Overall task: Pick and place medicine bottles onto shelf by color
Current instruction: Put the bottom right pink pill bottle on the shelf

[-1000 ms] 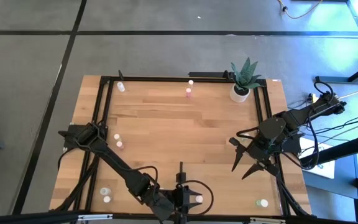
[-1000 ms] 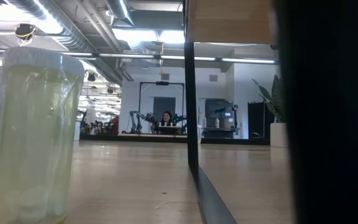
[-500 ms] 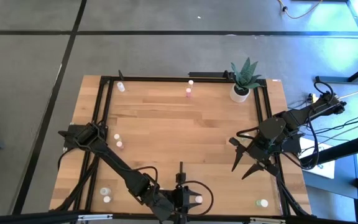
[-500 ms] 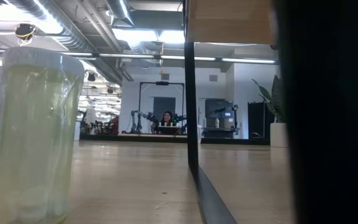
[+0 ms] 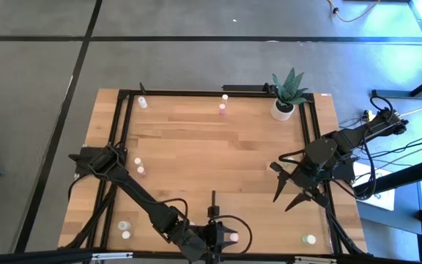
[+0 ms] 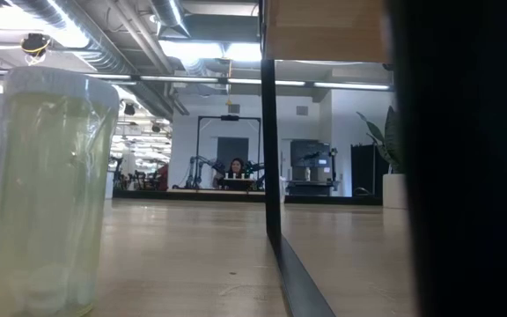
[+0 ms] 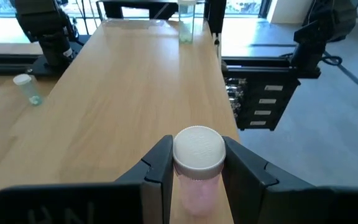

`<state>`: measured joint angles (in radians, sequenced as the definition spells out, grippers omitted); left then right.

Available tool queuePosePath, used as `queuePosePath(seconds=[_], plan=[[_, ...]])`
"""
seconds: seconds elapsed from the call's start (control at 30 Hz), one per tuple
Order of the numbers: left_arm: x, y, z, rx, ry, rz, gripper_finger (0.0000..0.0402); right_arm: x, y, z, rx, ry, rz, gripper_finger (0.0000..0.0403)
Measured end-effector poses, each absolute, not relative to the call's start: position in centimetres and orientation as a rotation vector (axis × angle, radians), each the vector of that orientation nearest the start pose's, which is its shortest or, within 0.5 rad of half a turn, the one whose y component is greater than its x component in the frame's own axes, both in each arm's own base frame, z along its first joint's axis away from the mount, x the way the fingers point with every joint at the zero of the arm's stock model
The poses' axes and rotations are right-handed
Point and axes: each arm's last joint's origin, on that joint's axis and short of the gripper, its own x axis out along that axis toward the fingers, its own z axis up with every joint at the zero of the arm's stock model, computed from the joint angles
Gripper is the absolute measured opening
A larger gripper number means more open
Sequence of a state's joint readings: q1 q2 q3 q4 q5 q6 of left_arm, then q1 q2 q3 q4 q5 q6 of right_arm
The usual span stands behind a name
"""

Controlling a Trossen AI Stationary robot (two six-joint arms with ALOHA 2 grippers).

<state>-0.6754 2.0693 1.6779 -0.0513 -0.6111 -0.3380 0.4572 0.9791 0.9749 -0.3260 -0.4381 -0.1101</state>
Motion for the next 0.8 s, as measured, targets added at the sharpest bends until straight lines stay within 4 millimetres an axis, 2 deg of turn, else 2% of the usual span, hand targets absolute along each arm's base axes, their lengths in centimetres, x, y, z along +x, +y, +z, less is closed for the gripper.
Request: queuePosePath(seconds=[0.37,0.8], plan=[[38.36,-28.60,25.82,-0.069,0.359,-0.003,0.0097,18.03,10.23,35.12,-0.104,0.292,0.904,0.0194],[38.40,-28.63,25.91,-0.076,0.350,-0.004,0.0143,18.03,10.23,35.12,-0.105,0.292,0.904,0.0194]])
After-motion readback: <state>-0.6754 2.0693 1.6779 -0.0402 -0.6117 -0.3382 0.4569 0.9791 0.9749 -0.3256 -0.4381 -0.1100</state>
